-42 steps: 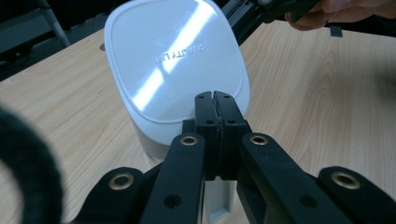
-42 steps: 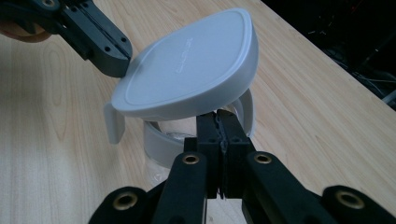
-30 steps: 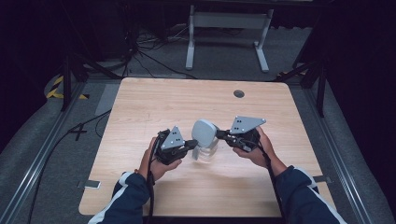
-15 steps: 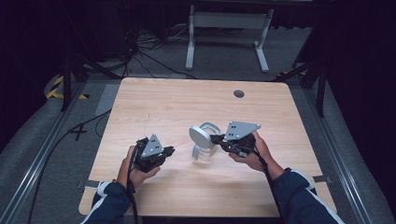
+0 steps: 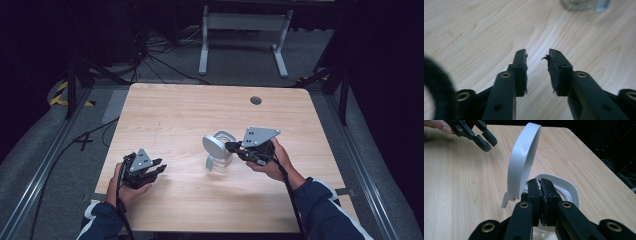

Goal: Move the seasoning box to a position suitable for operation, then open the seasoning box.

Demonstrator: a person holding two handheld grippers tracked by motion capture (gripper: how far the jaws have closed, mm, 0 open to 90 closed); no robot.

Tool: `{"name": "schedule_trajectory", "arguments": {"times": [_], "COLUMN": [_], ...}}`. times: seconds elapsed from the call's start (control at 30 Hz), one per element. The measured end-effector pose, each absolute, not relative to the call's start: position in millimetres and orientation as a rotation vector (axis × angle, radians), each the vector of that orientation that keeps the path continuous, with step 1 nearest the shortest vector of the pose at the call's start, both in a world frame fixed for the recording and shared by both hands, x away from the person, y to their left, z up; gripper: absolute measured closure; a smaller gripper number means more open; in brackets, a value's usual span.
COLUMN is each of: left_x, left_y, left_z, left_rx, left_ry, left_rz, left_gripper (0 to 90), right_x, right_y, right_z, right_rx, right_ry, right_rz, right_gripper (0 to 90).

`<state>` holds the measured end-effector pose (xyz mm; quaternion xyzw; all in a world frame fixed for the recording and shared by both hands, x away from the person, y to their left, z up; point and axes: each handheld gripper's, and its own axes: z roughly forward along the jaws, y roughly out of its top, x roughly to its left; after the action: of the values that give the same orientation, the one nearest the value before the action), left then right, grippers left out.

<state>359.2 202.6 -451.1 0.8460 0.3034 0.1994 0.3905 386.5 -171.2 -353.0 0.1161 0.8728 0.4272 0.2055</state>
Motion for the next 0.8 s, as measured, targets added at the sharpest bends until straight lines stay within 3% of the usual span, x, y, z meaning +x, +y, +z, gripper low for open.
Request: {"name": "schedule_trajectory", "arguments": {"times": [0.4,0.8], "left_x": [358.7,359.1], "left_y": [211.3,212.2], "left_z": [-466.8,-480.0], "left_rx": [2.172,2.163], "left_ry": [0.837,0.885], "left_rz": [0.483,0.401], "left_gripper": [44.3,35.7], "right_x": [388.4,386.0], "right_y": [-184.0,-213.0], "right_z": [-350.2,-347.3], "right_rx": [0.355,0.420], "right_ry": [2.413,2.393], "right_rz": [1.155,1.093], "right_gripper": [78.0,66.4]}}
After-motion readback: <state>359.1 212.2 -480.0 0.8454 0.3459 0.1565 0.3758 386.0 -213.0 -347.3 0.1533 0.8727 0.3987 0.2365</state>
